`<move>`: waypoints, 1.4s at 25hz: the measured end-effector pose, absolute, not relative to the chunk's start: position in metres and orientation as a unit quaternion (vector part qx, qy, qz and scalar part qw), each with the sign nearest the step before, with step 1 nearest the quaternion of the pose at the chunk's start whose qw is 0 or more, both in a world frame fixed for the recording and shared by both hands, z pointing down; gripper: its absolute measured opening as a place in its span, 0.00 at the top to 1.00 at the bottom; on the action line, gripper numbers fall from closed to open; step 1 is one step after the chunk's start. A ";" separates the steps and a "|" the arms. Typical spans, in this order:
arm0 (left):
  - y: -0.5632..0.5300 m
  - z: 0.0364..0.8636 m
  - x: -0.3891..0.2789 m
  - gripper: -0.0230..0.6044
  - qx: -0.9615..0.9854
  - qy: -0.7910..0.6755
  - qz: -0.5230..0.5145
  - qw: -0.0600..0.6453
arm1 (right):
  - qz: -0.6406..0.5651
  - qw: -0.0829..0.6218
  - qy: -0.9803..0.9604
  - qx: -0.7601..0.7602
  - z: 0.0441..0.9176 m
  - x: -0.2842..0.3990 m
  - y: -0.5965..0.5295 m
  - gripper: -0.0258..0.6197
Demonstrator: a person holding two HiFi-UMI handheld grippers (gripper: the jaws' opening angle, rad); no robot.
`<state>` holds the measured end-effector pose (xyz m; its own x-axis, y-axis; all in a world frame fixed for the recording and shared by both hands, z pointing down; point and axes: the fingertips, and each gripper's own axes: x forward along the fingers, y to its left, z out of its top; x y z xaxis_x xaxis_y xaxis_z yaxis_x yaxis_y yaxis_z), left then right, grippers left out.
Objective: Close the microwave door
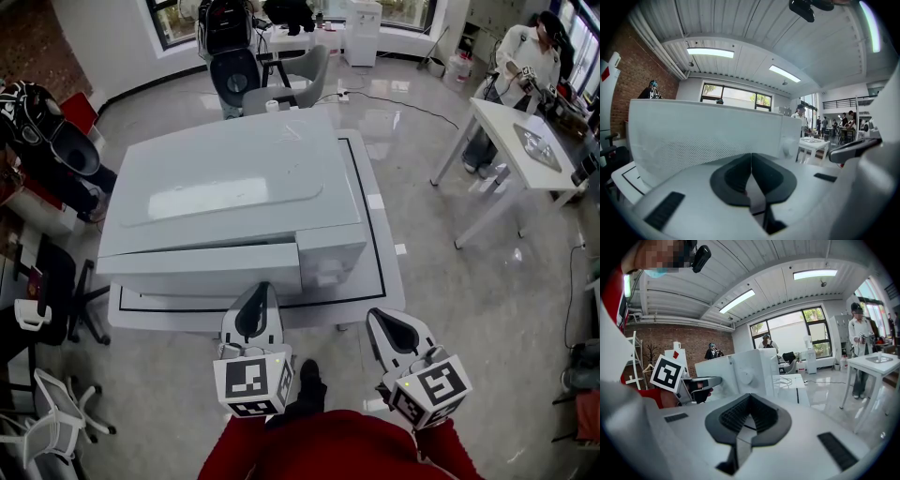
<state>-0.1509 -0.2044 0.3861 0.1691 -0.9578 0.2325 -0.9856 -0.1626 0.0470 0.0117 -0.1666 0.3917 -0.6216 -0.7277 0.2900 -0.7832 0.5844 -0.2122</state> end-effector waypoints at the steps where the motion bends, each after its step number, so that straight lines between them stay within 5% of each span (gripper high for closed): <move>1: -0.204 0.386 -0.151 0.94 0.758 -0.641 0.074 0.094 | 0.164 0.084 -0.885 0.427 0.391 0.011 -0.167 0.94; 35: -0.221 0.382 -0.150 0.95 0.767 -0.630 0.075 0.093 | 0.173 0.090 -0.891 0.411 0.397 0.002 -0.173 0.94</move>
<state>-0.1502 -0.2211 0.3824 0.1952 -0.9530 0.2316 -0.9808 -0.1890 0.0489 0.0021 -0.1731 0.3967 -0.6460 -0.7008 0.3025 -0.7631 0.6025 -0.2338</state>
